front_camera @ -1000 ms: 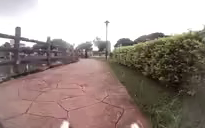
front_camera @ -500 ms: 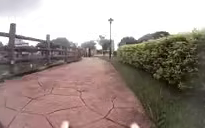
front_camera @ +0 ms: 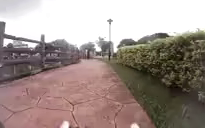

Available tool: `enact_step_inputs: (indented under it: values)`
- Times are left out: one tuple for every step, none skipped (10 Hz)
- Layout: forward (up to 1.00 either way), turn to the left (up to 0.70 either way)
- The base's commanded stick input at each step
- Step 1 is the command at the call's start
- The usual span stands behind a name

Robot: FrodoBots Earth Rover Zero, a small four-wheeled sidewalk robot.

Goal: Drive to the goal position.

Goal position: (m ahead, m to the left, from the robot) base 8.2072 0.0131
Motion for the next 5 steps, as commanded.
enact_step_inputs:
  values:
    - [0.70, 0.10]
    - [0.70, 0.24]
    - [0.70, 0.22]
    - [0.70, 0.07]
    - [0.70, 0.00]
